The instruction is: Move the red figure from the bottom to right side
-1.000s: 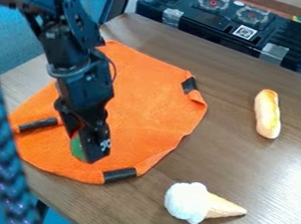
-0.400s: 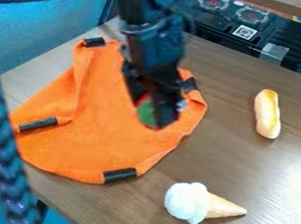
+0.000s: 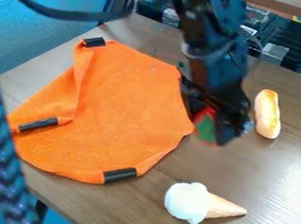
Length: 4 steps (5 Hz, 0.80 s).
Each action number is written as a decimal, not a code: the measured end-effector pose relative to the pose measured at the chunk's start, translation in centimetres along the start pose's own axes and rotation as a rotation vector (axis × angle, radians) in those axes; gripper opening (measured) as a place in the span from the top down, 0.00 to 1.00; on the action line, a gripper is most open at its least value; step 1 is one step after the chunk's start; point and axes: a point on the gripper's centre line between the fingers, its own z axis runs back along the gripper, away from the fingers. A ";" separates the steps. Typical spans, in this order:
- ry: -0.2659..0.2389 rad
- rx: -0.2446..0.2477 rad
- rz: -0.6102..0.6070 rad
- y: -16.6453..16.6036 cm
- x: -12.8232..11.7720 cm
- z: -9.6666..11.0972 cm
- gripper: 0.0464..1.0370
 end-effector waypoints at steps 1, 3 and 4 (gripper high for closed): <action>-0.025 0.026 -0.044 -0.6 0.8 -3.1 0.30; -0.059 0.054 -0.060 0.0 1.3 -6.0 0.03; -0.098 0.030 -0.061 -0.3 1.8 -4.0 0.03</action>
